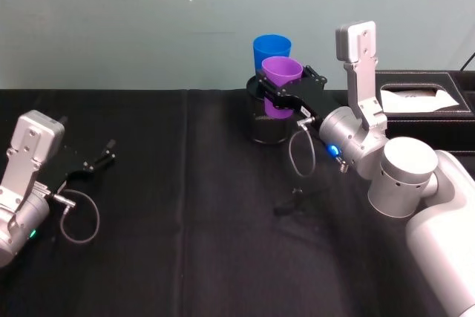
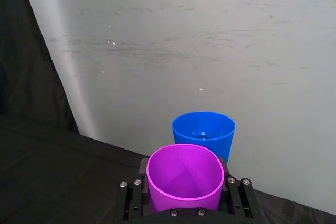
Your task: Pick up one cup with a gripper and tap it against the other cup.
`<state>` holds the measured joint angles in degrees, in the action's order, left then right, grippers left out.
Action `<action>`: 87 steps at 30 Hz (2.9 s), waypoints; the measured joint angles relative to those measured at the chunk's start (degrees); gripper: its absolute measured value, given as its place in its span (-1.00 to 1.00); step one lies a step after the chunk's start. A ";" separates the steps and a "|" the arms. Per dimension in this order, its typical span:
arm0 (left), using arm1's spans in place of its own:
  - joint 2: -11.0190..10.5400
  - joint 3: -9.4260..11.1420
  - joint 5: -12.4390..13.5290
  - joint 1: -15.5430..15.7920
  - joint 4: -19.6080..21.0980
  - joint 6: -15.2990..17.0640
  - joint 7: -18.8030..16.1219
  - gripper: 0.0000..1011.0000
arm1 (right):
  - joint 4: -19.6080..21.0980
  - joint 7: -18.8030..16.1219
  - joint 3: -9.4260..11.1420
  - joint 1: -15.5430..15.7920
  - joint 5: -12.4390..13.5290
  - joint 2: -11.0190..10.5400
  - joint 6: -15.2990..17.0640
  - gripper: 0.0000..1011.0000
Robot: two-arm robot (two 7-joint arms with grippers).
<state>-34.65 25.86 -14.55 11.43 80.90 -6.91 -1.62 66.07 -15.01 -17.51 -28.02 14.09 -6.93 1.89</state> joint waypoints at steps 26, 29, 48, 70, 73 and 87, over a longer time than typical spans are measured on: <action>0.00 0.00 0.00 0.00 0.00 0.00 0.00 0.98 | 0.00 0.00 0.00 0.00 0.00 0.00 0.00 0.44; 0.00 0.00 0.00 0.00 0.00 0.00 0.00 0.98 | 0.00 0.00 0.00 0.00 0.00 0.00 0.00 0.43; 0.00 0.00 0.00 0.00 0.00 0.00 0.00 0.98 | 0.00 0.00 0.00 0.00 0.00 0.00 0.00 0.44; 0.00 0.00 0.00 0.00 0.00 0.00 0.00 0.98 | 0.00 0.00 0.00 0.00 0.00 0.00 0.00 0.44; 0.00 0.00 0.00 0.00 0.00 0.00 0.00 0.98 | 0.00 0.00 0.00 0.00 0.00 0.00 0.00 0.44; 0.00 0.00 0.00 0.00 0.00 0.00 0.00 0.98 | 0.00 0.00 0.00 0.00 0.00 0.00 0.00 0.44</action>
<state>-34.65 25.86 -14.55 11.43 80.90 -6.91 -1.62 66.07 -15.01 -17.51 -28.02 14.09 -6.93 1.89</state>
